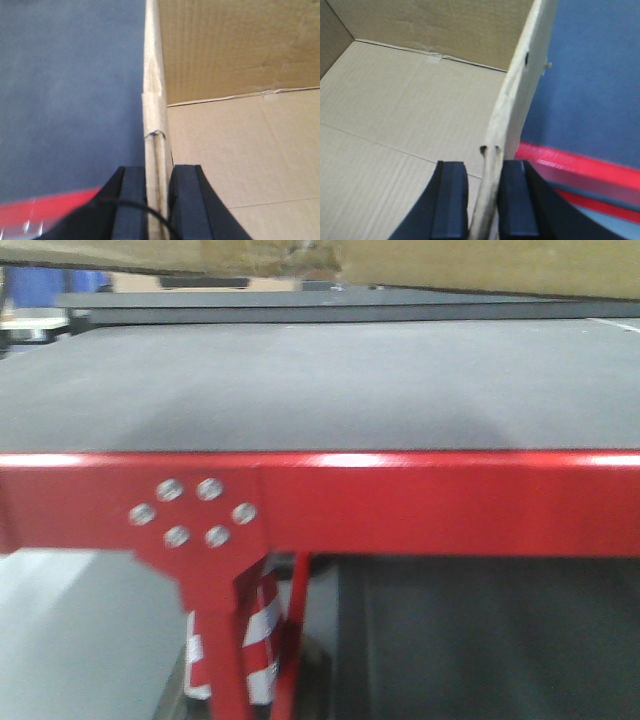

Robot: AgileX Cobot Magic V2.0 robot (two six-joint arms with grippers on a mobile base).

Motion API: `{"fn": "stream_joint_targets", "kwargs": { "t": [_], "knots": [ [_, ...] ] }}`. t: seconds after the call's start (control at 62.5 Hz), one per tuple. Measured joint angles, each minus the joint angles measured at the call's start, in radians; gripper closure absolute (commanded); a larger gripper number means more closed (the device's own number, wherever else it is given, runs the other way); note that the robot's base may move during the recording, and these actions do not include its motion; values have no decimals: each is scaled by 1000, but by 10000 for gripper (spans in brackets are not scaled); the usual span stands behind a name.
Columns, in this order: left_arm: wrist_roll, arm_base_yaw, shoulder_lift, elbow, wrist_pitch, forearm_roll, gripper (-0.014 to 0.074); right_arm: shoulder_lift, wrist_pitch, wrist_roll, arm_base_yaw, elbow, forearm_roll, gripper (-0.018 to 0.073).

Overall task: Grab carton from right shelf to conveyor
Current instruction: 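Move the carton over the grey conveyor belt with both grippers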

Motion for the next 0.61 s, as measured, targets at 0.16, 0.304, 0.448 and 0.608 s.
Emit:
{"fn": "stream_joint_targets", "kwargs": {
  "t": [0.16,0.304,0.448,0.608],
  "knots": [
    [0,0,0,0,-2,4,614,0,-4,0,0,0,0,627],
    [0,0,0,0,-2,5,614,2,-6,0,0,0,2,627],
    [0,0,0,0,-2,9,614,2,-19,0,0,0,4,627],
    [0,0,0,0,-7,21,614,2,-43,0,0,1,7,627]
  ]
}}
